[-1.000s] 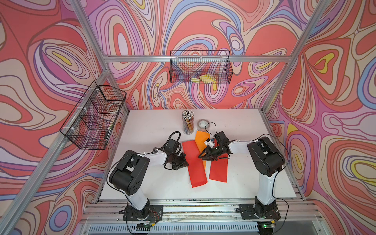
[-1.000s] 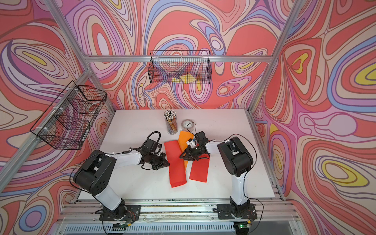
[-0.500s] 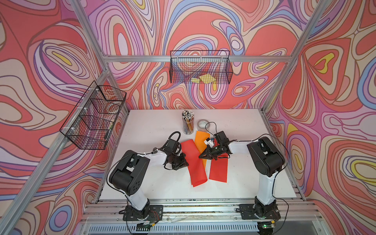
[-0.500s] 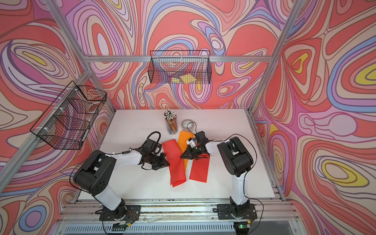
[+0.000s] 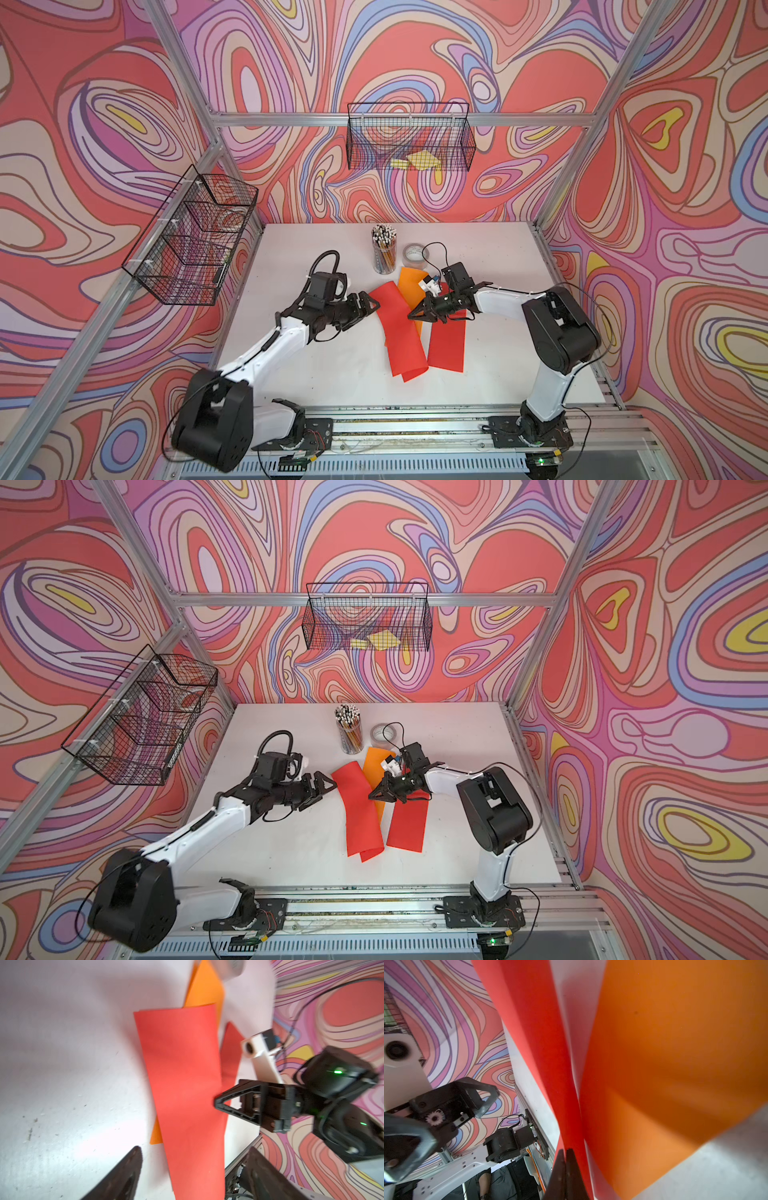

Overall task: Fold the rectangular paper in half along the long edge
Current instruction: Pick up the paper from the paper.

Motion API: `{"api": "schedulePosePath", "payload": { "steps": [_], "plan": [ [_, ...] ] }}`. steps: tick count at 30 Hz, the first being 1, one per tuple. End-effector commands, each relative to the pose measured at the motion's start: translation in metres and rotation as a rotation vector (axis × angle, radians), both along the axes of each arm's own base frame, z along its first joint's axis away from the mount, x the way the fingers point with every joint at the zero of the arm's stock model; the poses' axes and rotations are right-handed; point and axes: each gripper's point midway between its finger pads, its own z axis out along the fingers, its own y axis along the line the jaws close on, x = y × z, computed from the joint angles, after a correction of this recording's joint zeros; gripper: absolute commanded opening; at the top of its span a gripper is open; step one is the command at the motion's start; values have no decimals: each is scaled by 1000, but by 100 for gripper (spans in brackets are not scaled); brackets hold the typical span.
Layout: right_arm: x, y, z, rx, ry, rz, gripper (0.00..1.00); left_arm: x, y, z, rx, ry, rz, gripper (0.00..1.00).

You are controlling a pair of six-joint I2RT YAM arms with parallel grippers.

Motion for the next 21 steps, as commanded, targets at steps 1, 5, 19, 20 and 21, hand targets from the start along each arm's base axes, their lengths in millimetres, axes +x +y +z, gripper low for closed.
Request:
{"api": "schedulePosePath", "payload": {
  "steps": [1,5,19,20,21],
  "plan": [
    [-2,3,38,41,-72,20,0,-14,1,14,-42,-101,-28,97],
    [0,6,70,96,-119,19,0,-25,-5,20,-149,-161,-46,99],
    [4,12,102,164,-164,24,0,-27,-15,14,-291,-175,-69,95],
    [5,12,95,156,-148,17,0,-28,-13,14,-268,-173,-65,95],
    [6,12,88,152,-132,12,0,-29,-11,14,-245,-172,-59,94]
  ]
}}
